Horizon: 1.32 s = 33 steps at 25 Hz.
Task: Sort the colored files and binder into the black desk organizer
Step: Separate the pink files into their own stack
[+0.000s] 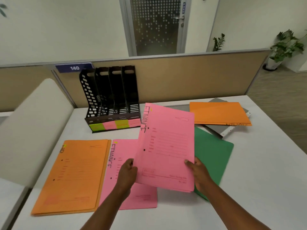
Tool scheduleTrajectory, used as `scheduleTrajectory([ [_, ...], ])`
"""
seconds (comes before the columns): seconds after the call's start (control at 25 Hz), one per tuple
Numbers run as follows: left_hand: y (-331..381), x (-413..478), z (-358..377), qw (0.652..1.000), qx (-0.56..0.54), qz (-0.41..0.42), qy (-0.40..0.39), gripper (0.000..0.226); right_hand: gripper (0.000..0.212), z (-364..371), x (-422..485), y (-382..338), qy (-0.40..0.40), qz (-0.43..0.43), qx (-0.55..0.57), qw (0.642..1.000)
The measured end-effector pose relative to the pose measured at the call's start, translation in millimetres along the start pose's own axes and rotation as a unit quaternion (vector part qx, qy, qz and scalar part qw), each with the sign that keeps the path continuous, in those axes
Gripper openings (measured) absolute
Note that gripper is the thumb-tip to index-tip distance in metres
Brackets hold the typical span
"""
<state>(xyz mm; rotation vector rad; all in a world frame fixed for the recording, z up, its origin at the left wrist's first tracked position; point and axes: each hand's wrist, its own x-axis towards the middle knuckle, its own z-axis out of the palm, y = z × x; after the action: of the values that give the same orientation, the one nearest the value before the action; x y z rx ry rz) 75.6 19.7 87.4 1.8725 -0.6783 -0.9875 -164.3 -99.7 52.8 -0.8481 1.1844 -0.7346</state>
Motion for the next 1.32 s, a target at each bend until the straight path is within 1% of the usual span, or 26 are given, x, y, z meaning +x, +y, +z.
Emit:
scheduleTrajectory([
  [0.16,-43.4,-5.2,-17.6,0.999,0.013,-0.046,-0.001,0.037,0.024,25.0,-2.7,13.0,0.000,0.001,-0.074,0.997],
  [0.28,-64.2,-4.9,-34.6,0.998,0.024,-0.055,0.012,0.036,0.022,48.2,-6.2,23.0,-0.009,0.003,-0.103,0.995],
  [0.44,-85.2,2.1,-59.9,0.995,0.069,-0.066,0.032,0.031,0.026,78.1,-10.9,40.6,-0.015,0.020,-0.120,0.993],
  [0.6,-107.6,10.2,-94.0,0.986,0.128,-0.100,0.044,0.031,0.031,112.9,-15.5,67.4,-0.024,0.043,-0.138,0.989],
  [0.68,-115.9,13.4,-108.8,0.978,0.163,-0.118,0.049,0.031,0.036,130.3,-17.0,78.7,-0.016,0.043,-0.178,0.983],
  [0.72,-119.6,15.5,-115.0,0.971,0.200,-0.122,0.049,0.031,0.041,137.3,-17.1,83.4,0.000,0.035,-0.222,0.974],
  [0.8,-126.2,20.1,-122.5,0.950,0.285,-0.118,0.036,0.038,0.055,147.2,-17.7,91.1,0.041,0.018,-0.333,0.942],
  [0.88,-128.9,23.2,-123.1,0.941,0.323,-0.102,0.016,0.045,0.062,153.8,-19.3,98.1,0.053,0.005,-0.418,0.907],
  [0.96,-126.6,25.2,-118.9,0.939,0.335,-0.084,-0.002,0.047,0.066,159.4,-21.2,101.2,0.051,0.005,-0.476,0.878],
  [1.16,-125.0,28.1,-111.0,0.939,0.336,-0.066,-0.013,0.052,0.073,165.0,-27.5,107.5,0.061,0.014,-0.554,0.830],
  [1.24,-125.8,29.2,-109.7,0.938,0.340,-0.066,-0.011,0.052,0.074,162.7,-27.0,109.2,0.055,0.013,-0.565,0.823],
  [1.32,-125.9,30.5,-107.9,0.937,0.343,-0.070,-0.007,0.051,0.073,160.0,-24.2,107.8,0.050,0.012,-0.559,0.828],
])
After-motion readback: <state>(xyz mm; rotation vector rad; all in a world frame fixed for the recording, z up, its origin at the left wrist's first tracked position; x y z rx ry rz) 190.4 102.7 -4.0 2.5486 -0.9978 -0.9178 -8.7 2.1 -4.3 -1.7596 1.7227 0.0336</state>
